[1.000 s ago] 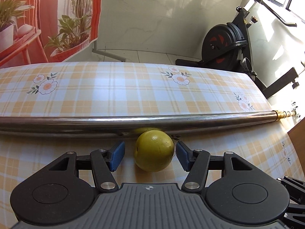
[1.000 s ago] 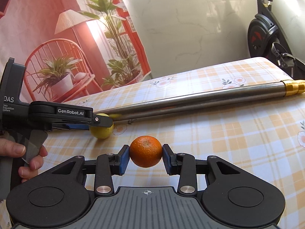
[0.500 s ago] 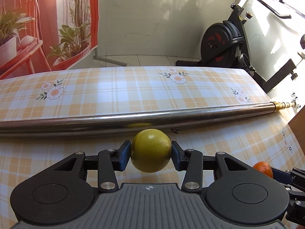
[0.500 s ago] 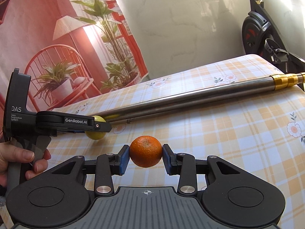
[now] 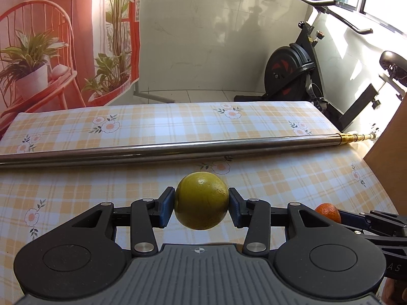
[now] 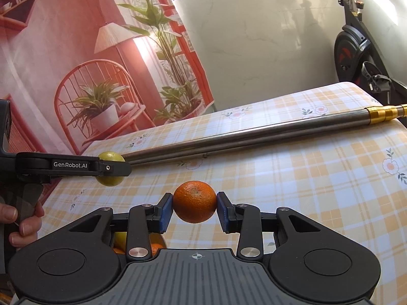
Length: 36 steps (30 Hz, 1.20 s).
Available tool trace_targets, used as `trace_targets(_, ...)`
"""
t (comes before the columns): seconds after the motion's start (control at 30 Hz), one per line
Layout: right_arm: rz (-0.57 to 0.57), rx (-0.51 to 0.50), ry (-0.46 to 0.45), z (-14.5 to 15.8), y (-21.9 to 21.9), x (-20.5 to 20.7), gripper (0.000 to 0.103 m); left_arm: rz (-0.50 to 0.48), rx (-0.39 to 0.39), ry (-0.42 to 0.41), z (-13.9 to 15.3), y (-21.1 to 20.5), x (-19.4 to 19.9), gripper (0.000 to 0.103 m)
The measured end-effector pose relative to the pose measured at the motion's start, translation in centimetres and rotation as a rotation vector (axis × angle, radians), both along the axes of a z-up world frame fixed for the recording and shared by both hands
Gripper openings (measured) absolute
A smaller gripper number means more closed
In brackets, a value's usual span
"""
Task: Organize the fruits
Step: 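Carry the green grapefruit over the bowl and open the left gripper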
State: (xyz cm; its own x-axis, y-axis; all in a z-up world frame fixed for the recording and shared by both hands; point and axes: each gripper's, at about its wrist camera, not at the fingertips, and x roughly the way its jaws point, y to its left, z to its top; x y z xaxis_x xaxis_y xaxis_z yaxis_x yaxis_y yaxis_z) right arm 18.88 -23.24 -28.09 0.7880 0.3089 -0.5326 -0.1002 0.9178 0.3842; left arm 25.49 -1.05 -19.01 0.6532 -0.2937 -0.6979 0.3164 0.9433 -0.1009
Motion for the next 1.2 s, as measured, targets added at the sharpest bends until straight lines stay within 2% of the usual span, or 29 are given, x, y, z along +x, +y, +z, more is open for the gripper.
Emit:
trace_targets(0.23, 0.029, -0.019, -0.011, 1.2, 1.6, -2.4, 0.034, 0.003, -0.037, -0.018, 1.3, 1.2, -3.6, 0.047)
trace_targets(0.57, 0.066, -0.050, -0.029, 2.3, 3.7, -4.5, 0.034, 0.008, -0.048, -0.024, 1.4, 2.3, -7.2, 0.047)
trace_targets(0.77, 0.087, -0.049, -0.012, 2.2, 4.6, -5.0, 0.034, 0.008, -0.090, 0.019, 0.9, 3.6, -8.3, 0.047)
trace_targets(1.2, 0.127, -0.040, 0.015, 1.4, 5.9, -5.5, 0.034, 0.043, -0.116, 0.067, -0.9, 5.6, -10.8, 0.047)
